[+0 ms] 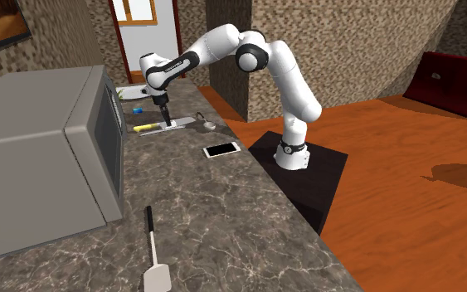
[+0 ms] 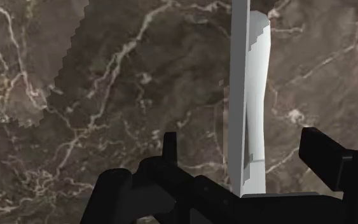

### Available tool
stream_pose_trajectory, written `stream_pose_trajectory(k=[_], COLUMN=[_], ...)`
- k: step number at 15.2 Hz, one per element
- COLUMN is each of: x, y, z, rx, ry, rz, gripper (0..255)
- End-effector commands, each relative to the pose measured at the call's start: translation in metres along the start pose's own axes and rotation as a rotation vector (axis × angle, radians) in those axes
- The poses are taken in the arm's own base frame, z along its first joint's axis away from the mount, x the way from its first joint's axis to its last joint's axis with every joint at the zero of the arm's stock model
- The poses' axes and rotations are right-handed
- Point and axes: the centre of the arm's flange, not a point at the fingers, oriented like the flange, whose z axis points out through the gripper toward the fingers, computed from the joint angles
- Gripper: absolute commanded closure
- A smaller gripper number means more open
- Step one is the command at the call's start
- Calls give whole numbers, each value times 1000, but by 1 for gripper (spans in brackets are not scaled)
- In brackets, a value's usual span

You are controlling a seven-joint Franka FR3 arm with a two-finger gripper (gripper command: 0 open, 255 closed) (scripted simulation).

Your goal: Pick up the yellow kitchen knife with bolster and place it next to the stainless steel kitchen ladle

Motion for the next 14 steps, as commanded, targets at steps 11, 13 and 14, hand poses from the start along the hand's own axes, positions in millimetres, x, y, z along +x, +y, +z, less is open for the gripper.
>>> stream_pose_trajectory(k=[11, 13, 14], x=[0, 0, 0], y=[0, 0, 0], z=[-50, -50, -50], rx=[0, 0, 0], ry=[0, 0, 0], rz=[0, 0, 0], gripper=[0, 0, 0])
